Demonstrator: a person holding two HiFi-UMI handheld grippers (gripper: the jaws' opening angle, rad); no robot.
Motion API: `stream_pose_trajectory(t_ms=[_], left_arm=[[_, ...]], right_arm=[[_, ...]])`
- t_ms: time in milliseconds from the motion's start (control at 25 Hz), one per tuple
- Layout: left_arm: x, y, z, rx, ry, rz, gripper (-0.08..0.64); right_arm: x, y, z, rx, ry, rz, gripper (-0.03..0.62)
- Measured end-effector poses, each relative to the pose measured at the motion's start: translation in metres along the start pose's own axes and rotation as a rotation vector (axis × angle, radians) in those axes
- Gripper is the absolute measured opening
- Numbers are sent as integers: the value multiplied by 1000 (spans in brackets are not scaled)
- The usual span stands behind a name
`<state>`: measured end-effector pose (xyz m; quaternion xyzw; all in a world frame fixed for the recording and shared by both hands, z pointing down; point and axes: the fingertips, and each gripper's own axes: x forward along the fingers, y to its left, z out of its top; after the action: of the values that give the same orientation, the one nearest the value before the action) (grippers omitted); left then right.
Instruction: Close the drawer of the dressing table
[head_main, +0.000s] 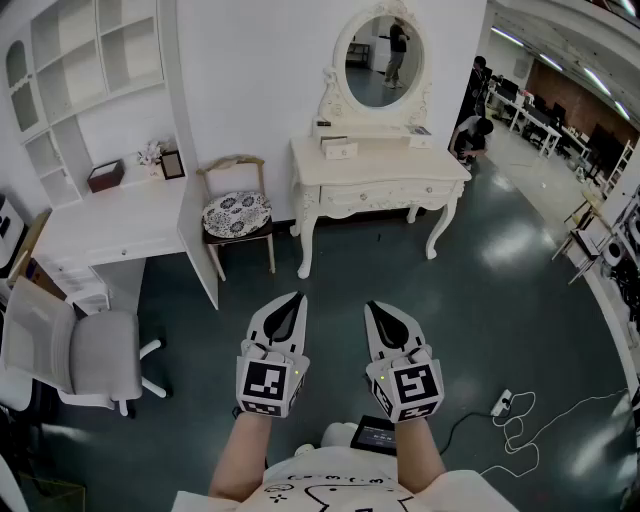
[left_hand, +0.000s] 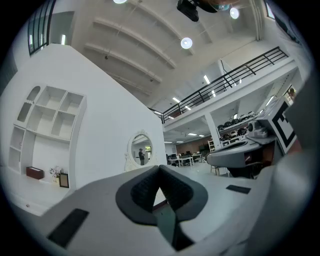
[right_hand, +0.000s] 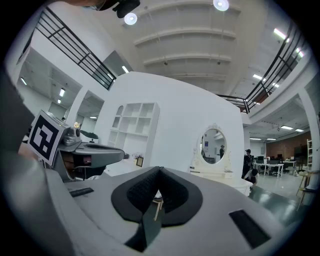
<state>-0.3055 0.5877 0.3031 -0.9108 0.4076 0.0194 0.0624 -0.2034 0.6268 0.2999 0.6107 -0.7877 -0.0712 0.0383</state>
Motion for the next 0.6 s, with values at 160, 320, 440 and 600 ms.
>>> stream_pose_trajectory(t_ms=[160, 320, 440, 600], left_arm=[[10, 0, 1, 8, 3, -5, 5], [34, 4, -3, 21, 15, -13, 5], [61, 10, -8, 27, 25, -11, 5], [109, 17, -19, 24, 41, -12, 5]], right_arm=[[7, -7, -1, 9, -1, -2, 25], [26, -23, -7, 24, -5, 2, 25], [48, -43, -12, 38, -16, 5, 26], [82, -79, -21, 40, -23, 9, 26]])
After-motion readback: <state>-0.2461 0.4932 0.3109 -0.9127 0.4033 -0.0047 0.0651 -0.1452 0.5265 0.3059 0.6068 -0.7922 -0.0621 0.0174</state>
